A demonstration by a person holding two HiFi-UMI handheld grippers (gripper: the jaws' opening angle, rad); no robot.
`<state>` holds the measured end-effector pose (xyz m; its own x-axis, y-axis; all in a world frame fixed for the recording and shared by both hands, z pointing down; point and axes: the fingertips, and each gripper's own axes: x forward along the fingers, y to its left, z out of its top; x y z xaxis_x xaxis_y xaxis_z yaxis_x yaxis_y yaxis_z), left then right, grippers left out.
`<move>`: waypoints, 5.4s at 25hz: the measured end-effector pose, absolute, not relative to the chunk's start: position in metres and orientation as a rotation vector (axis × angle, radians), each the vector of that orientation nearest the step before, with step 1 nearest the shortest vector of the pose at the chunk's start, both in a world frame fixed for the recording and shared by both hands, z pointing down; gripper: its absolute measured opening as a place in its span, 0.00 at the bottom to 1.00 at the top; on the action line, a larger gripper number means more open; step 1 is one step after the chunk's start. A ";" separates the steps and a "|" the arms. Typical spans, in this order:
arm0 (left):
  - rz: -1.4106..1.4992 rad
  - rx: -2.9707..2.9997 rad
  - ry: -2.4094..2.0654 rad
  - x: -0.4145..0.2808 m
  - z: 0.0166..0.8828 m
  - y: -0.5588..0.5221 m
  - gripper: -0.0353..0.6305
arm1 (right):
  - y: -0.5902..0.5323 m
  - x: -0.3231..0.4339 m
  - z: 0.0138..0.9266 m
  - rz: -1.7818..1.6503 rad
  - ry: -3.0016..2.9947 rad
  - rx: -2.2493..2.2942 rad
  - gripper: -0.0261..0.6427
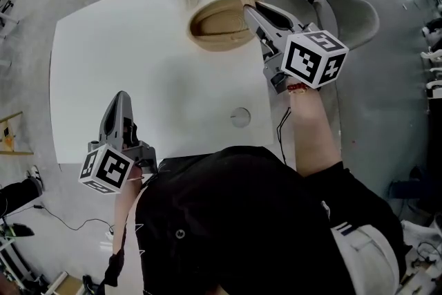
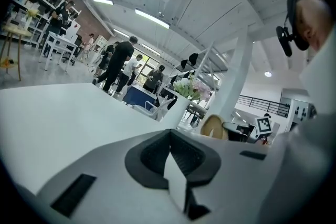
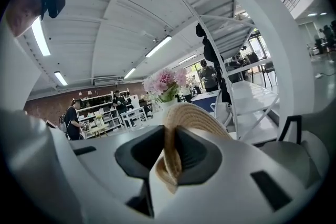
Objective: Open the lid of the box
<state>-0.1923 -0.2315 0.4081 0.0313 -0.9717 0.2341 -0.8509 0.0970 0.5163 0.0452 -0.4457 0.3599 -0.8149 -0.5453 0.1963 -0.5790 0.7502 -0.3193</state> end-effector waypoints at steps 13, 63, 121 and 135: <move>-0.311 1.810 -1.846 -0.201 0.399 -0.226 0.07 | -0.451 0.071 0.349 0.623 -2.866 1.103 0.14; -0.378 2.085 -1.678 -0.234 0.325 -0.089 0.07 | -0.210 0.012 0.334 0.801 -2.804 1.199 0.15; -0.350 2.225 -1.508 -0.232 0.318 -0.079 0.07 | -0.129 -0.104 0.330 0.812 -2.850 1.115 0.16; -0.353 2.228 -1.478 -0.230 0.321 -0.085 0.07 | -0.131 -0.102 0.332 0.776 -2.831 1.147 0.16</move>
<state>-0.2300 -0.0851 0.3214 0.3958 -0.9178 0.0300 -0.8055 -0.3313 0.4913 -0.1016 -0.1310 0.3316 -0.7352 -0.6561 0.1704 -0.6513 0.6140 -0.4458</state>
